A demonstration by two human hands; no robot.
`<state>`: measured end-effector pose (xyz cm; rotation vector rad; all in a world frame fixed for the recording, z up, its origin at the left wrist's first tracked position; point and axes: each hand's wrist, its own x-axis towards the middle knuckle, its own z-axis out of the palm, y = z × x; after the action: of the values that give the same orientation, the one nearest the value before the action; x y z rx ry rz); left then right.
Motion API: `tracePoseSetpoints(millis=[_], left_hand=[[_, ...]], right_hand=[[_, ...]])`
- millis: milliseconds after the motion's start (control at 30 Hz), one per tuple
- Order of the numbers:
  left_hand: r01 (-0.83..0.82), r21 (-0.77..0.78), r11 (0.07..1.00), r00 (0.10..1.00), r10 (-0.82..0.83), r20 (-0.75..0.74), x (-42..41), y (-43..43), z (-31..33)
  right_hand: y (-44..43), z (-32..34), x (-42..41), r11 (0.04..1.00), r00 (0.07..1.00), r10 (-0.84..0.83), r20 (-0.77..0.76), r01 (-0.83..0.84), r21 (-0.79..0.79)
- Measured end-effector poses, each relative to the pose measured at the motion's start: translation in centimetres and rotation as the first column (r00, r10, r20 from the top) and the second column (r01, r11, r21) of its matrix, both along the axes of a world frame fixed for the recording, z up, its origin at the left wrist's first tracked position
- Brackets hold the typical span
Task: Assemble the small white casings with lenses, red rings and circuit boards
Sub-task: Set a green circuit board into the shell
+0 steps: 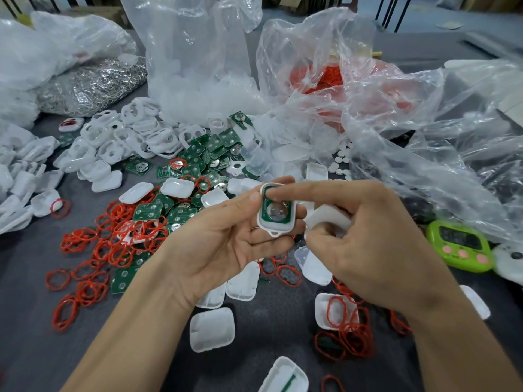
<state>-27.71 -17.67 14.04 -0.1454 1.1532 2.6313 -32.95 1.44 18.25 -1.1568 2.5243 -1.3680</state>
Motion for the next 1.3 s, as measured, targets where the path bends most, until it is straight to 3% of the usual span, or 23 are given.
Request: tracePoseSetpoints(millis=[100,233,333,533,733,1033,1300], left_hand=[[-0.012,0.01,1.0,1.0,0.012,0.017,-0.1,0.0,0.1],[-0.024,-0.031,0.999,0.999,0.026,0.043,-0.2,0.0,0.0],[-0.072,-0.101,0.992,0.995,0.079,0.068,-0.3,0.1,-0.2],[-0.094,-0.167,0.981,0.991,0.108,0.081,-0.3,0.4,-0.2],[-0.087,-0.18,0.98,0.991,0.104,0.085,-0.3,0.8,0.1],[-0.148,-0.12,0.982,0.985,0.156,0.066,-0.1,0.9,0.4],[-0.209,-0.102,0.973,0.974,0.216,0.066,-0.3,0.8,0.6]], right_hand=[[0.6,0.2,-0.7,0.983,0.997,-0.033,0.063,0.043,-0.178],[0.6,0.0,-1.5,0.917,0.947,0.012,0.32,0.117,-0.381],[0.8,-0.3,-1.8,0.922,0.894,-0.01,0.449,0.182,-0.343],[0.4,-0.2,-1.6,0.899,0.879,-0.001,0.476,0.209,-0.384],[-0.1,-0.9,-1.7,0.881,0.804,0.098,0.586,0.203,-0.427],[0.8,-1.2,-2.6,0.812,0.562,0.179,0.808,0.379,-0.444],[0.5,-1.4,-2.6,0.888,0.521,0.144,0.841,0.308,-0.343]])
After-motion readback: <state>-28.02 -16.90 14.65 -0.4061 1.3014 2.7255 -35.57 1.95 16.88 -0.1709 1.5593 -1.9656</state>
